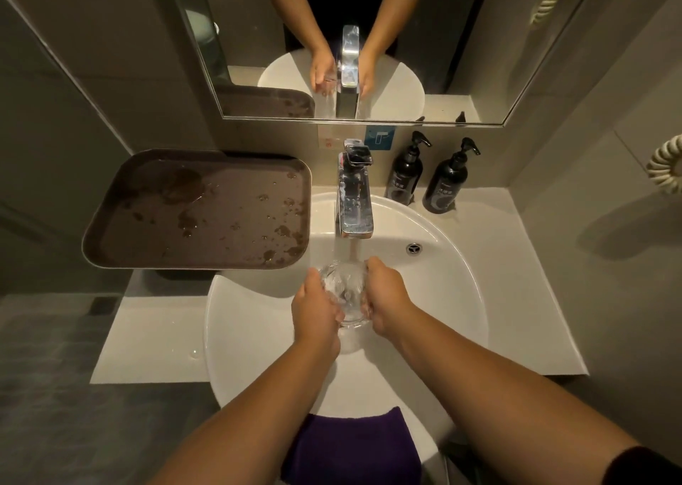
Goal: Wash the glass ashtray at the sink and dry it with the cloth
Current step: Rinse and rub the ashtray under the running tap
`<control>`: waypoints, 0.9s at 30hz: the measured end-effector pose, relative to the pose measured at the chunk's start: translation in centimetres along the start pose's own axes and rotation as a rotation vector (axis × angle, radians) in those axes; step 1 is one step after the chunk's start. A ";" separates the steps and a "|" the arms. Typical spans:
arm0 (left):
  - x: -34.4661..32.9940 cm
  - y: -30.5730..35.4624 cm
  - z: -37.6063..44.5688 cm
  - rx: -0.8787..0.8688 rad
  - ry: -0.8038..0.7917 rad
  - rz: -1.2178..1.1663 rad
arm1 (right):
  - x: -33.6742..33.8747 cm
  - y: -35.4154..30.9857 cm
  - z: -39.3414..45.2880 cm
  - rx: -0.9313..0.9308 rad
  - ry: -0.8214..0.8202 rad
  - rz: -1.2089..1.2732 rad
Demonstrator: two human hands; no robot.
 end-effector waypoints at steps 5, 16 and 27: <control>-1.4 2.6 1.2 -0.035 -0.343 0.462 | -0.1 -3.7 0.2 0.160 -0.179 -0.385; -0.5 -0.7 1.0 0.069 0.080 -0.138 | 0.2 0.6 0.4 -0.058 0.031 0.147; -1.9 2.1 2.6 -0.034 -0.179 0.338 | -0.5 -5.1 0.7 0.213 -0.157 -0.482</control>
Point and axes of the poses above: each hand's wrist, its own z-axis towards the middle knuckle, its own x-axis out of the back of the hand, y = z × x, the point moved 7 cm from there along z, towards the middle knuckle, and after that the axes turned 3 degrees about -y, right-handed, at the moved point
